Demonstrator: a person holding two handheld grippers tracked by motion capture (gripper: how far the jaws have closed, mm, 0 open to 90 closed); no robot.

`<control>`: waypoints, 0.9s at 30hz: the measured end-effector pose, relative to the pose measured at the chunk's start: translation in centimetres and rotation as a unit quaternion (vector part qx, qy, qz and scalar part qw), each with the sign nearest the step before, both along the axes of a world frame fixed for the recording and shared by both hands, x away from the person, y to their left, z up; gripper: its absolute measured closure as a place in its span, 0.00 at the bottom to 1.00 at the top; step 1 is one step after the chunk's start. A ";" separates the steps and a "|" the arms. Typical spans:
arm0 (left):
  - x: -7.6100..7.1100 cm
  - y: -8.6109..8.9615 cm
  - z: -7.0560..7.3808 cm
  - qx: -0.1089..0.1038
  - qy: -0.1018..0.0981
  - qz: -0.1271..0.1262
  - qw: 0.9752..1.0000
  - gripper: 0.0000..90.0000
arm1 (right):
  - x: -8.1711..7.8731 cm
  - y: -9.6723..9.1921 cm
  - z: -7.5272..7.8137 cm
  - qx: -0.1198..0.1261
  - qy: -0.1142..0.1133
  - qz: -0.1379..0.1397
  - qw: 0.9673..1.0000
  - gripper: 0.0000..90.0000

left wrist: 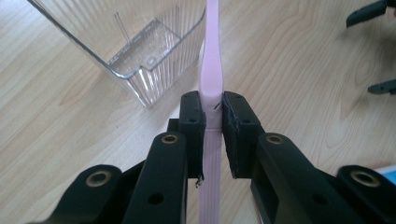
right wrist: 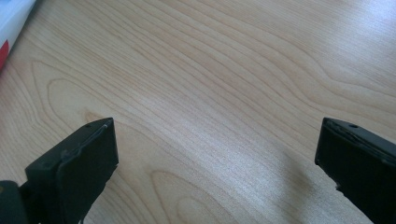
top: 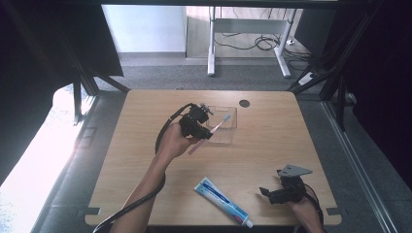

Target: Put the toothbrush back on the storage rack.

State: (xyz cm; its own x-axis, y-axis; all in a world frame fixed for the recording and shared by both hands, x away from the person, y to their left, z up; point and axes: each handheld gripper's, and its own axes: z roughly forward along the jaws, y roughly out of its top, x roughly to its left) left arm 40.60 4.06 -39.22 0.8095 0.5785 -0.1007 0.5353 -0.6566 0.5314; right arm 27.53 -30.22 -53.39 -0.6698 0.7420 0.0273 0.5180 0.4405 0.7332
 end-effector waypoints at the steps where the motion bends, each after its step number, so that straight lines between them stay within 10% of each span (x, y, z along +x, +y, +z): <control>1: 0.2 -0.1 0.1 -0.006 -0.003 0.004 1.000 0.87 | 0.0 0.0 0.0 0.000 0.000 0.000 1.000 0.00; 27: 2.9 -2.5 1.4 -0.044 -0.052 0.015 0.998 0.87 | 0.0 0.0 0.0 -0.001 0.001 0.003 1.000 0.00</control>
State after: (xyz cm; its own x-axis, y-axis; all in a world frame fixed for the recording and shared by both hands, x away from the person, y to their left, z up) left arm 43.48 1.55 -37.80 0.8007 0.5951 -0.0685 0.4928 -0.5895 0.6401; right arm 27.53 -30.22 -53.43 -0.6742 0.7380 0.0272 0.5162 0.4446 0.7320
